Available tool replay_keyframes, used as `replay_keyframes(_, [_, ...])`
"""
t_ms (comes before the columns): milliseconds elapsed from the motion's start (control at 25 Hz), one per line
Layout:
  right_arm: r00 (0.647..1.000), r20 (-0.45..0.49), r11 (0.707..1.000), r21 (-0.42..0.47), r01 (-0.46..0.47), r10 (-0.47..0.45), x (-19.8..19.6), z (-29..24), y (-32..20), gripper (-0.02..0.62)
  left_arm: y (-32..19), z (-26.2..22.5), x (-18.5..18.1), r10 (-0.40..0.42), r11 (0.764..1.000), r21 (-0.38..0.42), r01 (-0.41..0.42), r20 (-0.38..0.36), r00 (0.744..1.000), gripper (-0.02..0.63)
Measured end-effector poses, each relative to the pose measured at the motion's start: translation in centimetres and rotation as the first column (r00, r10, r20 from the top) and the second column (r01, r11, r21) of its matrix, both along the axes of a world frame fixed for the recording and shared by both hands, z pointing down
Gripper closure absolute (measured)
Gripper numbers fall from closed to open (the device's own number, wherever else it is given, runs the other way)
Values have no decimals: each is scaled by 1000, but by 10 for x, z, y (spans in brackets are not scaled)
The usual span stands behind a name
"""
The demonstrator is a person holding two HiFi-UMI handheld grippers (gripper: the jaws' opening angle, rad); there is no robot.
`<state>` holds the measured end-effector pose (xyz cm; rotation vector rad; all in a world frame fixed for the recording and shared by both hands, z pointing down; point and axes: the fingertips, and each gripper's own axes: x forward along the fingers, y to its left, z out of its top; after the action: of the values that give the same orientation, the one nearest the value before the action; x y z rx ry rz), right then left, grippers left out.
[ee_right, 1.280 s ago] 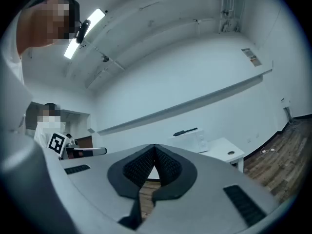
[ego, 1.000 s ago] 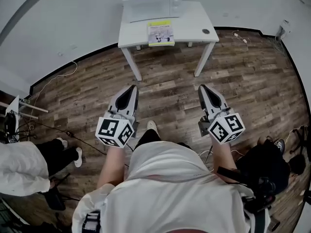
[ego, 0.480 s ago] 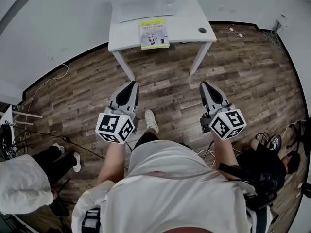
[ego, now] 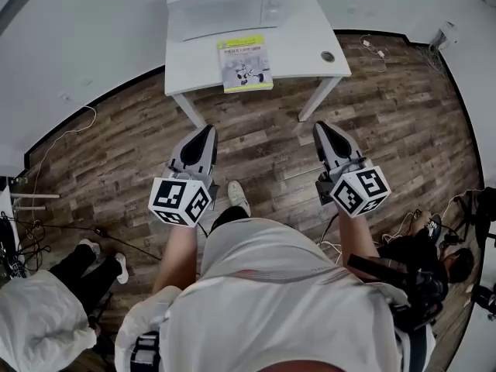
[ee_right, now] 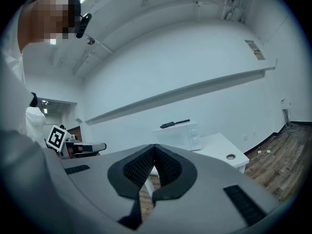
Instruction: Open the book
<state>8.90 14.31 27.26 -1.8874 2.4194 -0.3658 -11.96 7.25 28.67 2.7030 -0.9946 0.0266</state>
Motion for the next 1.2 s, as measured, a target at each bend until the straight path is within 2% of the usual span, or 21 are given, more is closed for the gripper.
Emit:
replay_keyframes(240, [1000,-20,999,-26,-19,18,-2,-1,-69,600,-79,0,-1,6,1000,-10,-6,-3,1000,595])
replay_keyframes(400, [999,-34,998,-55,-41,39,-2,3,-99,600,-114,10,2,35,999,-37,-36,-14,999,595])
replay_keyframes(880, [998,-19,993,-100,-67,65,11,16,-150,600,-169,25,22,81,994,-68,-82,-15,997,595])
replay_keyframes(1000, [999,-7,993,-107,-48,48,22,21,-164,600,-179,18,32,86,996,-33,-86,-5,996,595])
replay_keyframes(1200, [1000,3,996,-85,16,-16,49,20,-197,600,-198,13,53,36,999,-16,-35,26,999,595])
